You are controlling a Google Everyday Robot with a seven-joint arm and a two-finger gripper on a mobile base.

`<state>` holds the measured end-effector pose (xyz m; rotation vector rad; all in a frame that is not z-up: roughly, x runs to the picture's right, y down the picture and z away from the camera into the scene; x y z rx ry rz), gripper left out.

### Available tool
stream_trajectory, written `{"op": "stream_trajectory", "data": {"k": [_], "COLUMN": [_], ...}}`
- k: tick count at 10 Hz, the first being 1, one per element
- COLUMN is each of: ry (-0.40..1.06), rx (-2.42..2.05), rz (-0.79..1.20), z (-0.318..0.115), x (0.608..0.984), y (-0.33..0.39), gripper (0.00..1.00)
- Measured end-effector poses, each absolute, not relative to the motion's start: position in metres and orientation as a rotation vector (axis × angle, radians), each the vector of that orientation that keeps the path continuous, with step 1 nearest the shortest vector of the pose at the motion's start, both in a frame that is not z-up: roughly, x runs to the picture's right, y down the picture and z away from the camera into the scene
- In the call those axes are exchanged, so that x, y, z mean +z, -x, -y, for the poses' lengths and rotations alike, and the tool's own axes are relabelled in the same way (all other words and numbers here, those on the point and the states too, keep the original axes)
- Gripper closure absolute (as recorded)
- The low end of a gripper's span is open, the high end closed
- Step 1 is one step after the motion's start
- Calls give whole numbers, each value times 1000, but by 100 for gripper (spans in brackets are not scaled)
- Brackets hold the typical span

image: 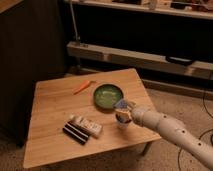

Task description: Place the white sponge in the ceramic cup

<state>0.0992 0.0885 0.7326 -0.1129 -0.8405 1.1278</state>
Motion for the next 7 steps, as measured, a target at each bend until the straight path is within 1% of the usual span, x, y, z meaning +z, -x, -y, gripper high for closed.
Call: {"op": "stream_trajectory", "data": {"k": [2,5,7], "ry": [121,160,167], "rx": [1113,1037,1035], "rz": [846,793,770], "z": [-87,-80,-82], "x": [738,748,749], "y": [-92,-76,-78], "gripper": [20,20,20]}}
